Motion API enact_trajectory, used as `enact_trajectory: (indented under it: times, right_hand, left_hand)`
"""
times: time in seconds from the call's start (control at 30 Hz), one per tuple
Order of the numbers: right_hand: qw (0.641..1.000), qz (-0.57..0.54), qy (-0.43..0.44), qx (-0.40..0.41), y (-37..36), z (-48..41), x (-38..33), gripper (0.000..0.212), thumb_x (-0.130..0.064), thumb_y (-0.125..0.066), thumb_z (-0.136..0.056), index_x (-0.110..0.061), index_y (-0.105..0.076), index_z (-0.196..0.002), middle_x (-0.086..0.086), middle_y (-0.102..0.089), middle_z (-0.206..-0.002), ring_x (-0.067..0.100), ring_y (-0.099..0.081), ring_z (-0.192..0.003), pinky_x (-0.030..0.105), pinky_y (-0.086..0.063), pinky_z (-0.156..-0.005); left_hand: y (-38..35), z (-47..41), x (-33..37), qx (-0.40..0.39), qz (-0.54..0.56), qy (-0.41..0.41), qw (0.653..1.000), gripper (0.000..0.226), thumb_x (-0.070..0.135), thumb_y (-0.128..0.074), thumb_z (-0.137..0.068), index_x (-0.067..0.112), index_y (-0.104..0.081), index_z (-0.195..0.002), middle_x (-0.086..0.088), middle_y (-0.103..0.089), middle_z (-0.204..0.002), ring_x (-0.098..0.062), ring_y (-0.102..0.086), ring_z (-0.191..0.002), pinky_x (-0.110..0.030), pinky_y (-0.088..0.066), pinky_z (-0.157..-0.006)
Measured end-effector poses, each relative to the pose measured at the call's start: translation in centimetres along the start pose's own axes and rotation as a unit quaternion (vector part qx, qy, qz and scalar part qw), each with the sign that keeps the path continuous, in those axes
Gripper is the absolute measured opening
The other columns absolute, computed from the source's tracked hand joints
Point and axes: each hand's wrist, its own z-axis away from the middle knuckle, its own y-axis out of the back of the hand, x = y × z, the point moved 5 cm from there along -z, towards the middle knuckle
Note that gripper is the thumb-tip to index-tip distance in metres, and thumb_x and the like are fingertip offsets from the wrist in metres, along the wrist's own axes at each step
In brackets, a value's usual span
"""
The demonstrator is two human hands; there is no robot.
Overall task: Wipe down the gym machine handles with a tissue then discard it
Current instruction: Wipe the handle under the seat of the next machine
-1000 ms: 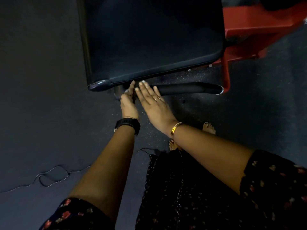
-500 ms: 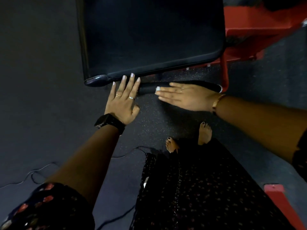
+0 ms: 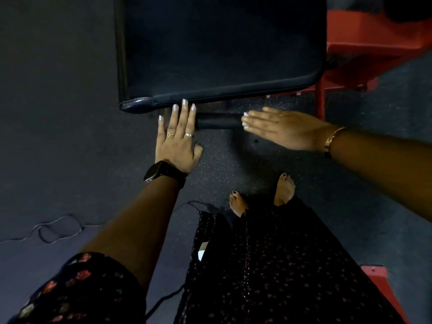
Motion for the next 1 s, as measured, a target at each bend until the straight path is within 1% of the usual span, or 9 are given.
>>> enact_trajectory:
  times: [0.2, 0.3, 0.4, 0.5, 0.6, 0.67, 0.73, 0.87, 1.0]
  right_hand:
    - [0.995, 0.077, 0.067, 0.002, -1.1, -4.9, -3.4, 0.055, -0.006, -0.041, -0.091, -0.003, -0.032, -0.146, 0.008, -0.025, -0.156, 0.025, -0.022, -0.144, 0.04, -0.018, -0.117]
    - [0.985, 0.156, 0.078, -0.009, -1.4, -5.2, -3.6, 0.057, -0.015, -0.038, -0.093, -0.005, -0.024, -0.147, 0.005, -0.017, -0.158, 0.023, -0.019, -0.145, 0.039, -0.013, -0.118]
    - [0.991, 0.119, 0.067, -0.012, -1.1, -1.9, -2.0, 0.059, -0.001, -0.032, -0.092, -0.004, -0.017, -0.149, 0.006, -0.012, -0.159, 0.022, -0.011, -0.147, 0.04, -0.009, -0.118]
    - [0.998, 0.025, -0.054, -0.019, -1.6, 2.4, 0.5, 0.081, 0.015, -0.043, -0.084, -0.007, -0.004, -0.152, 0.01, -0.004, -0.16, 0.023, -0.002, -0.147, 0.039, -0.01, -0.119]
    - [0.983, 0.002, -0.186, 0.009, -1.9, 3.6, 0.7, 0.076, -0.002, -0.053, -0.093, 0.002, -0.002, -0.149, 0.024, -0.011, -0.157, 0.03, -0.009, -0.146, 0.042, -0.015, -0.118]
    - [0.981, 0.022, -0.192, 0.021, -2.1, 2.2, -0.6, 0.077, -0.005, -0.059, -0.091, 0.005, -0.008, -0.148, 0.026, -0.018, -0.154, 0.035, -0.017, -0.144, 0.044, -0.016, -0.117]
    - [0.984, 0.007, -0.173, 0.045, -1.6, -0.5, -2.2, 0.081, 0.007, -0.06, -0.083, 0.003, -0.012, -0.148, 0.024, -0.021, -0.154, 0.033, -0.019, -0.143, 0.044, -0.013, -0.117]
    - [0.975, -0.038, -0.218, 0.028, -0.1, -5.6, -3.7, 0.065, 0.0, -0.036, -0.093, -0.001, -0.006, -0.151, 0.019, -0.011, -0.158, 0.029, -0.014, -0.146, 0.039, -0.002, -0.119]
    - [0.973, -0.015, -0.225, 0.055, -0.1, -5.3, -3.2, 0.065, 0.0, -0.041, -0.093, -0.003, -0.013, -0.151, 0.016, -0.019, -0.157, 0.027, -0.022, -0.145, 0.038, -0.006, -0.119]
  left_hand:
    - [-0.2, -0.3, 2.3, -0.001, -0.037, 0.044, 0.998, 0.088, 0.034, -0.041, -0.083, 0.011, 0.011, -0.151, -0.01, -0.007, -0.162, -0.024, 0.001, -0.147, -0.044, 0.017, -0.115]
    - [-0.4, -0.2, 3.8, -0.026, -0.073, 0.063, 0.995, 0.101, 0.041, -0.053, -0.086, 0.013, 0.022, -0.147, -0.005, 0.007, -0.161, -0.022, 0.007, -0.147, -0.047, 0.012, -0.114]
    - [-0.4, -0.4, 4.4, -0.053, -0.062, 0.1, 0.992, 0.105, 0.042, -0.053, -0.089, 0.014, 0.033, -0.141, -0.002, 0.026, -0.152, -0.024, 0.012, -0.148, -0.046, 0.018, -0.111]
    - [-0.5, -0.4, 4.9, -0.067, -0.04, 0.133, 0.988, 0.101, 0.037, -0.051, -0.088, 0.015, 0.031, -0.142, -0.003, 0.027, -0.153, -0.027, 0.012, -0.148, -0.045, 0.017, -0.113]
    - [-0.4, -0.3, 5.6, -0.066, -0.024, 0.179, 0.981, 0.1, 0.035, -0.049, -0.086, 0.014, 0.029, -0.145, -0.009, 0.014, -0.161, -0.028, 0.01, -0.149, -0.044, 0.014, -0.115]
    - [-0.5, -0.4, 6.2, -0.076, -0.014, 0.207, 0.975, 0.101, 0.037, -0.049, -0.087, 0.013, 0.032, -0.143, -0.012, 0.014, -0.161, -0.028, 0.012, -0.148, -0.044, 0.014, -0.115]
    - [-0.4, -0.5, 6.7, -0.08, -0.006, 0.225, 0.971, 0.102, 0.038, -0.049, -0.087, 0.011, 0.031, -0.144, -0.013, 0.013, -0.161, -0.028, 0.012, -0.148, -0.044, 0.014, -0.115]
    - [-0.3, -0.7, 7.3, -0.076, 0.034, 0.258, 0.963, 0.099, 0.034, -0.055, -0.086, 0.012, 0.022, -0.146, -0.013, 0.011, -0.161, -0.027, 0.011, -0.149, -0.042, 0.017, -0.114]
    - [-0.2, -1.0, 7.6, -0.063, 0.05, 0.281, 0.956, 0.098, 0.028, -0.056, -0.084, 0.011, 0.014, -0.15, -0.014, 0.008, -0.161, -0.028, 0.009, -0.149, -0.043, 0.012, -0.116]
